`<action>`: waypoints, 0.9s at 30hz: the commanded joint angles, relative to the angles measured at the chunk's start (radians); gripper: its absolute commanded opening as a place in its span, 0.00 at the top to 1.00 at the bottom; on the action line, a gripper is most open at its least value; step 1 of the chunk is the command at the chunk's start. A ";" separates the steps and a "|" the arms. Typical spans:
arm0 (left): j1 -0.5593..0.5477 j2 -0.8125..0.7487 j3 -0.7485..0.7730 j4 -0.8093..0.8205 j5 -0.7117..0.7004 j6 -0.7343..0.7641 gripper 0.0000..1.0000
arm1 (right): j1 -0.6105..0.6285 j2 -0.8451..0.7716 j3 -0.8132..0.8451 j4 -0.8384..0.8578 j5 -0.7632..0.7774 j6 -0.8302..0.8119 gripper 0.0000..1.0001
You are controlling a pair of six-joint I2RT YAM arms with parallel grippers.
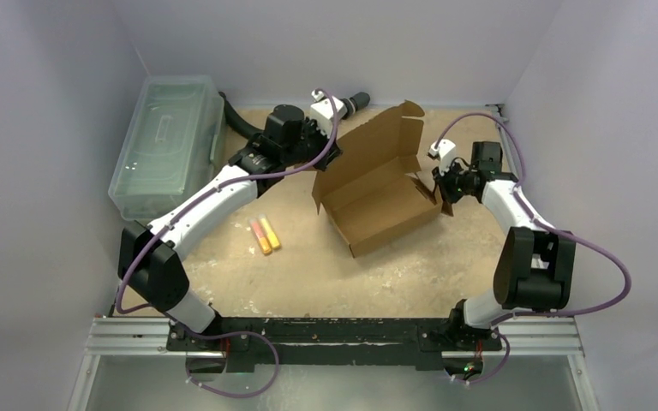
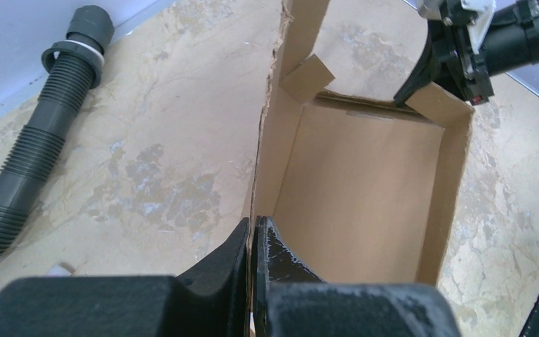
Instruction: Fold the paper box
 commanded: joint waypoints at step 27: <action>0.017 -0.172 -0.135 0.121 0.103 0.110 1.00 | -0.120 0.075 0.033 0.065 -0.185 0.169 1.00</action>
